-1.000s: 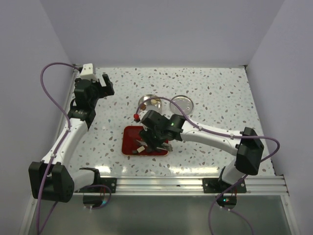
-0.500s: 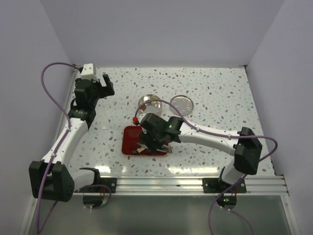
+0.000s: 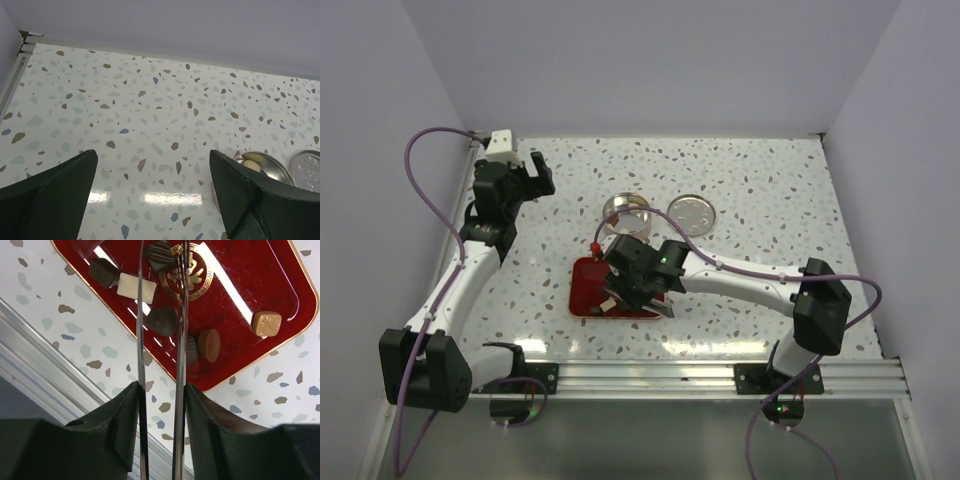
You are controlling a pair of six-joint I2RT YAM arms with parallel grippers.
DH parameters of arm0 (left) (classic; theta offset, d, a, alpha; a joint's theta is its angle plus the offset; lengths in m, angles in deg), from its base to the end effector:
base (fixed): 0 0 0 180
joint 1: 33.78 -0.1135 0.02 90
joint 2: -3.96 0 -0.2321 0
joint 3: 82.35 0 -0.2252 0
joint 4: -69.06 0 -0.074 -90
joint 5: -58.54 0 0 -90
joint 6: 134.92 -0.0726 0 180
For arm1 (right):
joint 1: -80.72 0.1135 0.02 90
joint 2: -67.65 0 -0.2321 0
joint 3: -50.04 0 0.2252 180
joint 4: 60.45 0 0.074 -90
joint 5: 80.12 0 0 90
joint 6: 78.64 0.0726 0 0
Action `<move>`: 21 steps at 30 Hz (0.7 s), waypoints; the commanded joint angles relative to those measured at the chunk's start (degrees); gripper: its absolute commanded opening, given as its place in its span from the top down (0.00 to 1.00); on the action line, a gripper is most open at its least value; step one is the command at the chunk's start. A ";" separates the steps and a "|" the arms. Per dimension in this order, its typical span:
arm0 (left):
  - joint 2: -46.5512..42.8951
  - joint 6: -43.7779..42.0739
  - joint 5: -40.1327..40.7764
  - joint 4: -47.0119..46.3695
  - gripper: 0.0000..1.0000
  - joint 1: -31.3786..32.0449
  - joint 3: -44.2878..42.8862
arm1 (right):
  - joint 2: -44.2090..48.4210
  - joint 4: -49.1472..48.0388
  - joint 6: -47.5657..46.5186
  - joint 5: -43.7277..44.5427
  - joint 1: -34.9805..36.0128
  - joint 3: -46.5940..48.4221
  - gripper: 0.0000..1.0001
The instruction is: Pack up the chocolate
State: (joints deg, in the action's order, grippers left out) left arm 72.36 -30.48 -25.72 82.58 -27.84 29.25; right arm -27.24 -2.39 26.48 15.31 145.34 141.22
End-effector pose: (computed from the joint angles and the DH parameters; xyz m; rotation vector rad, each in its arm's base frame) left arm 0.3011 -0.0240 0.2951 -0.2051 1.7969 -0.1628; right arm 0.1492 0.2986 0.2013 -1.0947 2.4511 0.3350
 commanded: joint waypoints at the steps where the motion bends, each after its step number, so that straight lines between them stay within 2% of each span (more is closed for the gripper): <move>1: -0.46 0.77 -0.11 -0.79 0.00 0.57 -2.16 | -0.29 -0.34 -0.61 1.42 0.51 0.39 0.60; 7: -0.37 0.68 -0.11 -0.88 0.00 0.57 -2.16 | -0.12 1.77 -1.49 3.70 0.51 3.28 0.64; 21: -0.46 0.68 0.15 -0.70 0.00 0.66 -2.25 | -1.00 7.13 -5.44 9.77 -0.02 10.58 0.65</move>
State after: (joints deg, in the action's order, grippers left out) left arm 72.36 -30.50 -25.72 82.58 -27.62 29.25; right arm -28.11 2.86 22.96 21.58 145.58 148.52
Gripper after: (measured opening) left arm 0.997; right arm 0.357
